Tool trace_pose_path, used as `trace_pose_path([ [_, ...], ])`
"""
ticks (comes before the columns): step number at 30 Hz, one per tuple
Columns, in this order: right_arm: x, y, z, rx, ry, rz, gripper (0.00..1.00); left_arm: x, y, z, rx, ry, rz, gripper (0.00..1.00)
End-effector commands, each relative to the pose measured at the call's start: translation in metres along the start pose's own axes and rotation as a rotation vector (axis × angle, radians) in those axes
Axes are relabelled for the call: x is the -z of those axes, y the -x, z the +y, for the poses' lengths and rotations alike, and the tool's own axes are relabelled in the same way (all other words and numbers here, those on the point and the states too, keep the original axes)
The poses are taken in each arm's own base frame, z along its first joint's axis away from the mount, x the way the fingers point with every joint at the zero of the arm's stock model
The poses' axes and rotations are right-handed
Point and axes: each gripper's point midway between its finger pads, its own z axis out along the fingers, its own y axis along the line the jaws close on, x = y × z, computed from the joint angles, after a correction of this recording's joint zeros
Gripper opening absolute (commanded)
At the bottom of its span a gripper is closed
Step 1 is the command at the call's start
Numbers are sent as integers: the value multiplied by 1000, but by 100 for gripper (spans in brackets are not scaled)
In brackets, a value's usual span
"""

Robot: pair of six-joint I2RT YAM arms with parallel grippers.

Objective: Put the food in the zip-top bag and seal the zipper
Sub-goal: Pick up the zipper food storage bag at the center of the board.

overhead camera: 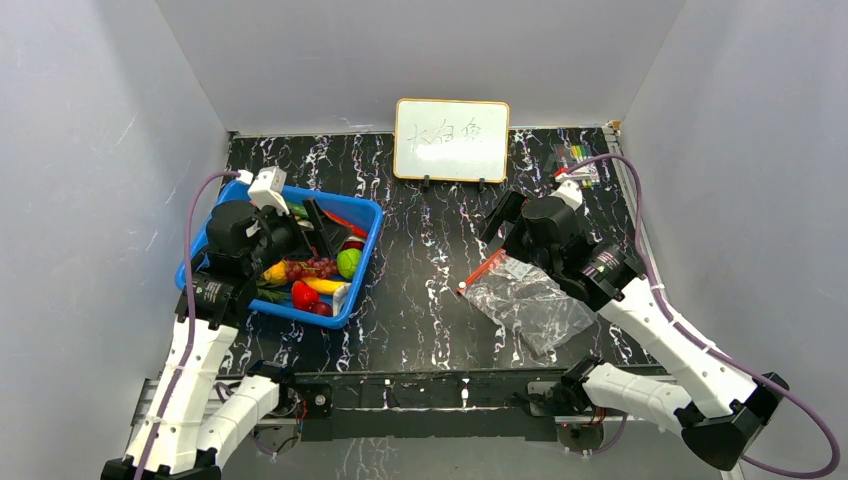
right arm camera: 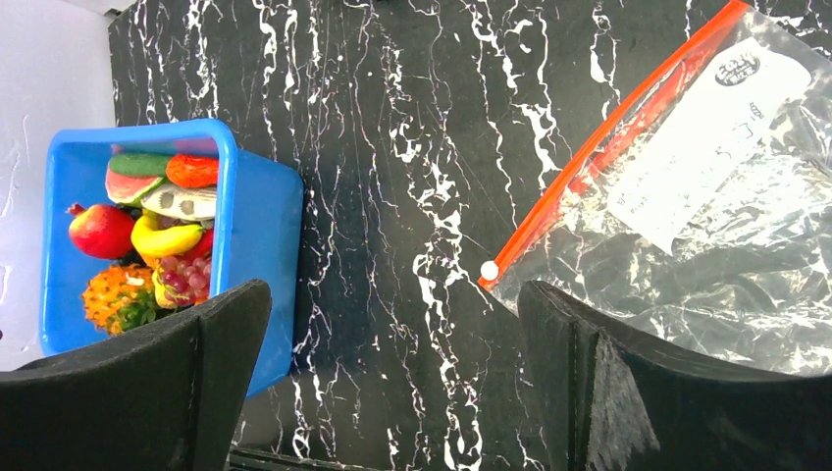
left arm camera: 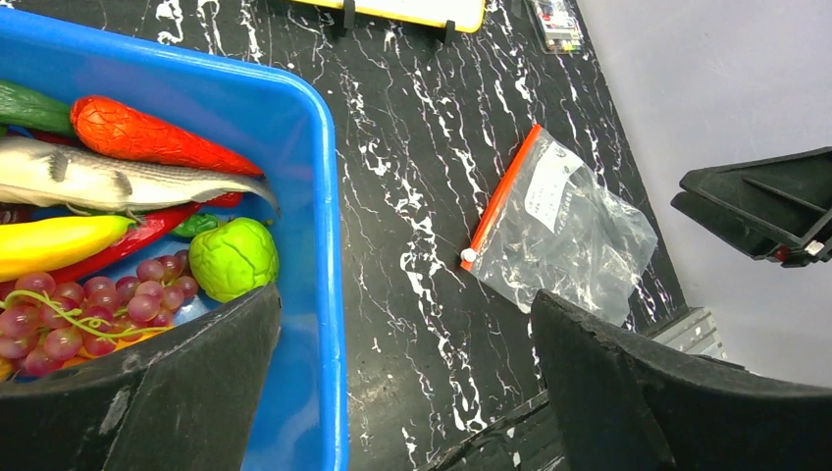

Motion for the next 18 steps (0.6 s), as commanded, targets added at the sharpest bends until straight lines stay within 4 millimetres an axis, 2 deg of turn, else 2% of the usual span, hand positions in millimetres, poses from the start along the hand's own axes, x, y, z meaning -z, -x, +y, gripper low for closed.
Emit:
trace_pose_path([
  [1, -1, 9, 1, -59, -12, -40, 98, 5, 3, 5, -14, 31, -18, 98],
  [11, -33, -3, -27, -132, -209, -55, 93, 0, -18, 12, -23, 11, -12, 98],
  [13, -43, -3, -27, -127, -228, -66, 87, -2, -23, 16, -27, 10, -8, 98],
  [15, -55, -4, -27, -116, -250, -76, 77, -7, -28, 21, -30, 18, -9, 98],
  [17, -67, -6, -32, -104, -294, -83, 67, -13, -33, 30, -40, 38, -3, 98],
  [18, -74, -8, -36, -101, -322, -82, 65, -16, -36, 34, -43, 50, 3, 98],
])
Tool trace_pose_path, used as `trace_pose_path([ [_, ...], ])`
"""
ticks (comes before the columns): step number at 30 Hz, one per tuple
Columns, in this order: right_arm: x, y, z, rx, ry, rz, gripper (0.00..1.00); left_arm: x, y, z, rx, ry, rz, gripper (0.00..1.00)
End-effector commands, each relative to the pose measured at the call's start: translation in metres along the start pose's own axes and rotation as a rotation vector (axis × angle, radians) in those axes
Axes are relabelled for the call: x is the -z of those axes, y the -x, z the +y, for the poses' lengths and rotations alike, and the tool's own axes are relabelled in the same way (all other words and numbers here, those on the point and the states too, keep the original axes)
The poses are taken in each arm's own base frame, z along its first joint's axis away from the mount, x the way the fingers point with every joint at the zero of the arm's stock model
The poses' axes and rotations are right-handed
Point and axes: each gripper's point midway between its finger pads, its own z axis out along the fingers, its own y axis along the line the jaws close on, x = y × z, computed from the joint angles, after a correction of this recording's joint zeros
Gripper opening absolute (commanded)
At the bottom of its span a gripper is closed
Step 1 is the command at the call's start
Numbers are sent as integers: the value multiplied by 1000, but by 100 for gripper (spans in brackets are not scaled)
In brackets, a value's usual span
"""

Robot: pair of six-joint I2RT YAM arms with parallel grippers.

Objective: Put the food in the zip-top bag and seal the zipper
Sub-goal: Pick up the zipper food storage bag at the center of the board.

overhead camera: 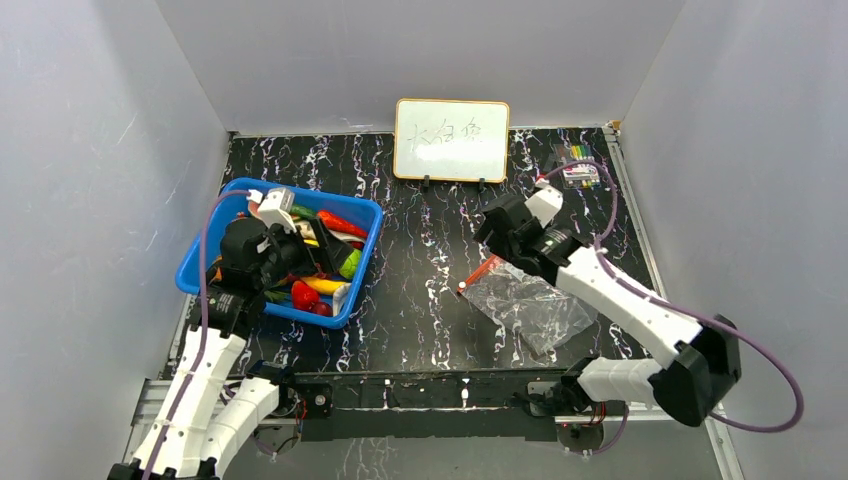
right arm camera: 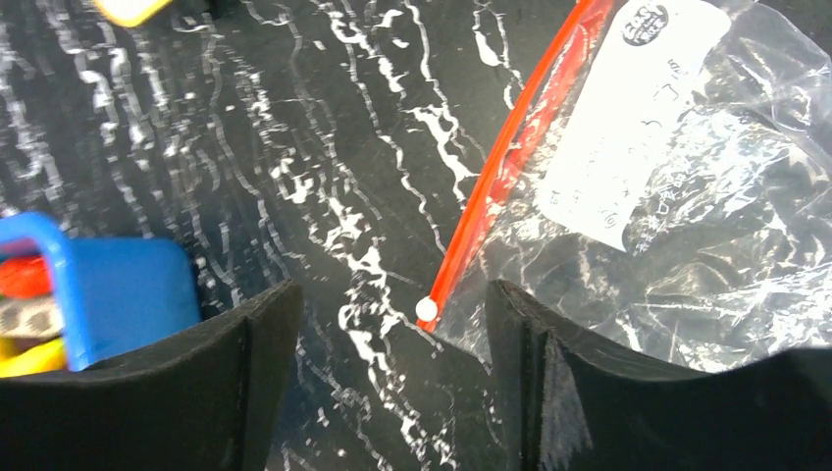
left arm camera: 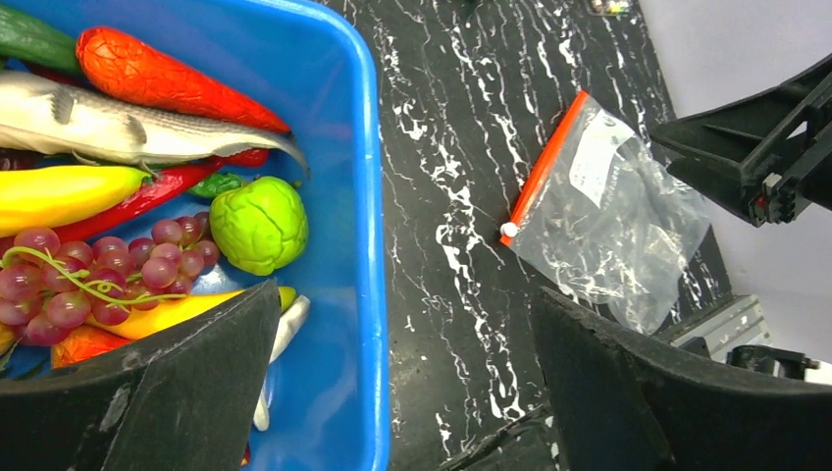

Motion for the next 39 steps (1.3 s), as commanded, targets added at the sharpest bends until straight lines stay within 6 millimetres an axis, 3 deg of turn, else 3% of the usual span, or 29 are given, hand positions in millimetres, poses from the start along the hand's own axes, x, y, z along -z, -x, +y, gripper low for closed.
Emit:
trace_pose_path([
  [1, -25, 15, 6, -47, -76, -88, 64, -10, -3, 11, -37, 19, -12, 98],
  [7, -70, -11, -4, -38, -239, -19, 62, -18, -6, 12, -49, -13, -49, 98],
  [15, -120, -35, -37, -63, -492, 78, 62, -19, -7, 15, -67, 6, -27, 98],
  [24, -134, -45, -77, -64, -759, 114, 60, -16, -7, 7, -90, -18, -41, 98],
  [28, -136, -43, -82, -76, -812, 91, 54, -16, -7, 4, -102, -29, -27, 98],
  [32, -136, -34, -77, -91, -820, 57, 39, -14, -7, 2, -106, -34, -27, 98],
  [37, -127, -15, -77, -81, -824, -15, 2, -9, -9, -1, -110, -48, -26, 98],
  [39, -123, -11, -76, -87, -810, -24, 0, -6, -10, -2, -114, -58, -33, 98],
])
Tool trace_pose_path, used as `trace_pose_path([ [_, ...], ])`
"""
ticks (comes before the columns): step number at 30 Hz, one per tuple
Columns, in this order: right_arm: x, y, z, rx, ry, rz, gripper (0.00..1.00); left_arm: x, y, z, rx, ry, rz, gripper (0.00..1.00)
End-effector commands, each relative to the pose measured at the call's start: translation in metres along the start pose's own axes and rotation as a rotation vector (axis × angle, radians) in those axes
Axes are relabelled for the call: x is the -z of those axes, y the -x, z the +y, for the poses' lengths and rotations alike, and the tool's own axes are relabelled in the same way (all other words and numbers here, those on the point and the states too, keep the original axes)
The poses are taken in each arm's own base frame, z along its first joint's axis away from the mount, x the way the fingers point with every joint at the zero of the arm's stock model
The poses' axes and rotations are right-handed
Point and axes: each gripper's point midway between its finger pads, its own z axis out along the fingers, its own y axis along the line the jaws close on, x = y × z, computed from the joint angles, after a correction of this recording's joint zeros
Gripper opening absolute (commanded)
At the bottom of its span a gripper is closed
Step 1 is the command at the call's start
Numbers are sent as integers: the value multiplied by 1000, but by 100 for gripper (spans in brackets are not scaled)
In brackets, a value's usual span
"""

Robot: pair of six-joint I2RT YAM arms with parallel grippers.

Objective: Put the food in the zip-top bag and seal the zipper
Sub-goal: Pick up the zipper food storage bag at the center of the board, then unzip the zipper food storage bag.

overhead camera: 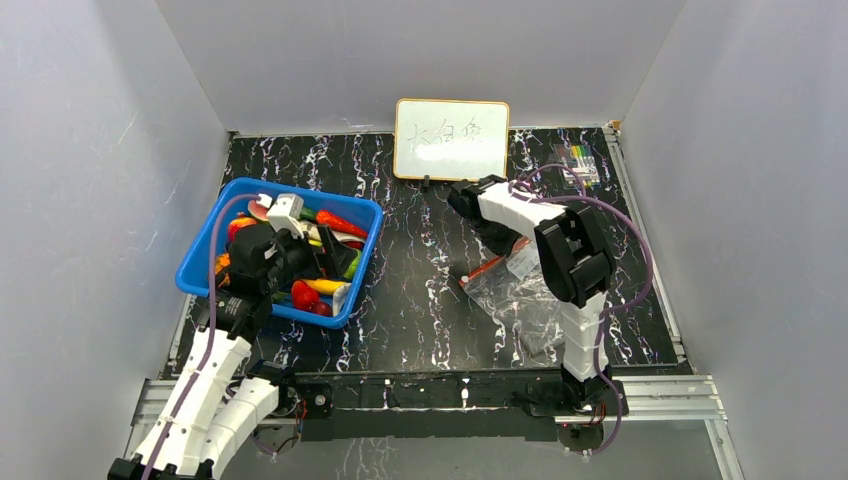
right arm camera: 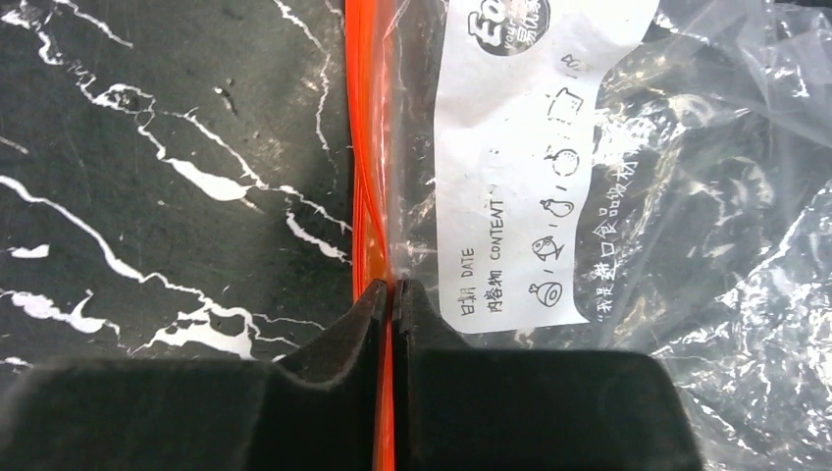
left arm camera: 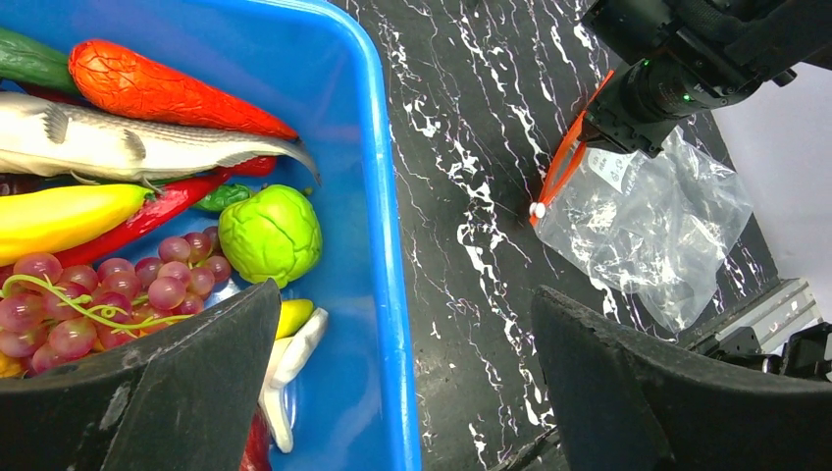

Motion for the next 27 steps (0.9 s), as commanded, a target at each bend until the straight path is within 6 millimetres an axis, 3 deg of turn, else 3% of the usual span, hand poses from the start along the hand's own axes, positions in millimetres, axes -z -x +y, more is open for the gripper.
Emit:
trace_pose_path([
  [1, 18, 30, -6, -59, 31, -87, 0, 13, 12, -13, -33, -45, -48, 98],
  [5, 38, 39, -6, -40, 139, -92, 0, 11, 10, -12, -21, -41, -34, 98],
  [10, 89, 50, -1, 80, 414, -118, 0, 6, 4, -20, 26, -88, -8, 98],
  [15, 143, 27, 3, 333, 867, -78, 0, 13, 7, -25, 82, -84, 0, 98],
  [18, 175, 14, -6, 434, 1083, -62, 0, 16, 3, -30, 123, -101, 26, 98],
  [27, 246, -14, -30, 543, 1466, 31, 0, 12, 3, -64, 300, -283, 66, 94],
])
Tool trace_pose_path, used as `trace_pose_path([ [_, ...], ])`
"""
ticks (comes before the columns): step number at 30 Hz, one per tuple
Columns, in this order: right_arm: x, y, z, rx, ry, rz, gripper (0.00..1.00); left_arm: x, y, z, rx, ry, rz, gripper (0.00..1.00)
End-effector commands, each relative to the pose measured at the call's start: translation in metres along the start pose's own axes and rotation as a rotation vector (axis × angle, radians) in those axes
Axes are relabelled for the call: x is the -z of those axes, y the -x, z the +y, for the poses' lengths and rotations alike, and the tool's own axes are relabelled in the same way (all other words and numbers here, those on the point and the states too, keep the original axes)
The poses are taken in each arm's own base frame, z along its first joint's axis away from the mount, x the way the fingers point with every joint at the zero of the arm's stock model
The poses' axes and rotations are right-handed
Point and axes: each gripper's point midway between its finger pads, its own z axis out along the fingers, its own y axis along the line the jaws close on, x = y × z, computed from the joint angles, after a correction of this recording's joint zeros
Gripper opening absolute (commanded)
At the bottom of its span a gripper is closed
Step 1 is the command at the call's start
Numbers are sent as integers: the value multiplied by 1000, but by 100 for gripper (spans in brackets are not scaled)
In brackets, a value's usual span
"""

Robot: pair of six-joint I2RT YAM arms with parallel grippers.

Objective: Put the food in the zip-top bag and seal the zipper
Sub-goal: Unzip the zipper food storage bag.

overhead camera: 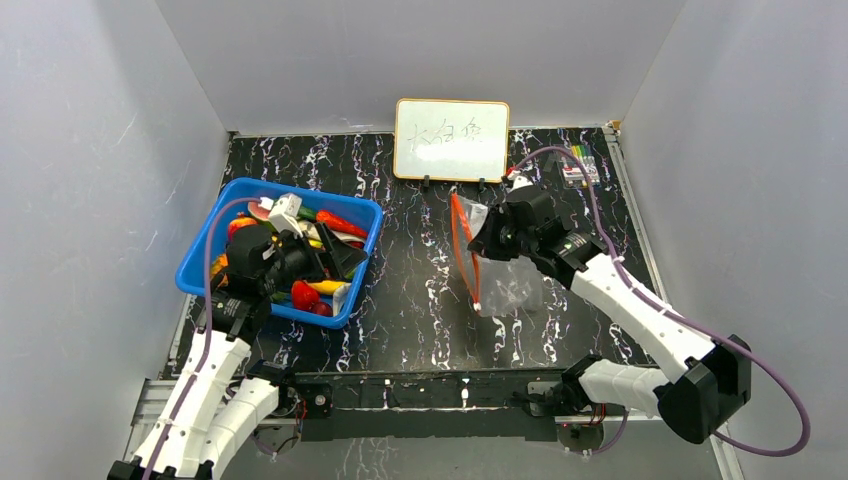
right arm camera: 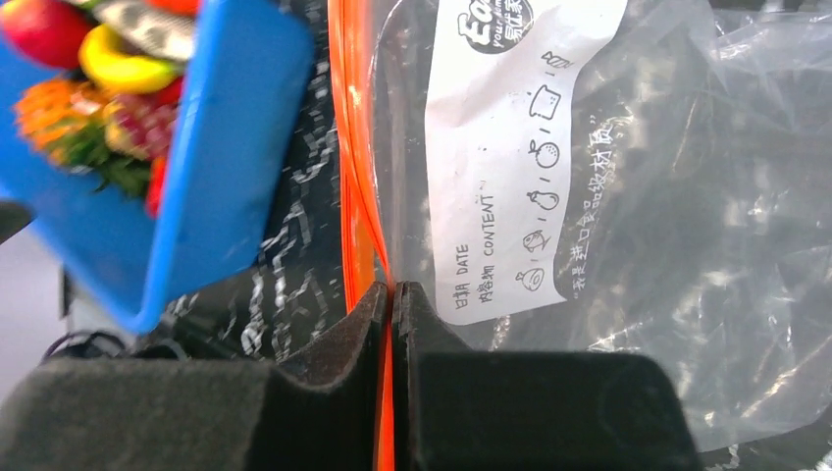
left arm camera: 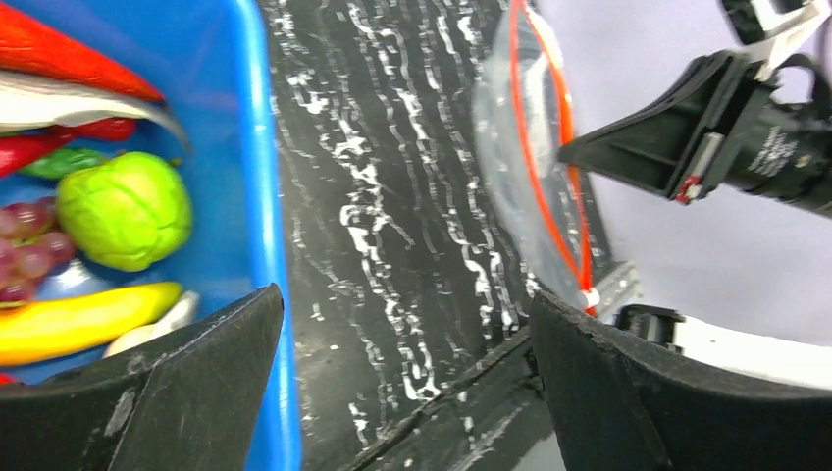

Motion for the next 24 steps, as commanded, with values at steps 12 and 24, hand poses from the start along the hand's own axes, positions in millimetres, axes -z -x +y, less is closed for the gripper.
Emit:
trace_pose_path([
  [12, 17, 14, 85, 19, 391, -69, 0, -31, 15, -46, 296, -256, 23, 90],
  [24, 12, 25, 125, -50, 465, -117, 0, -76, 6, -53, 283, -275, 132, 84],
])
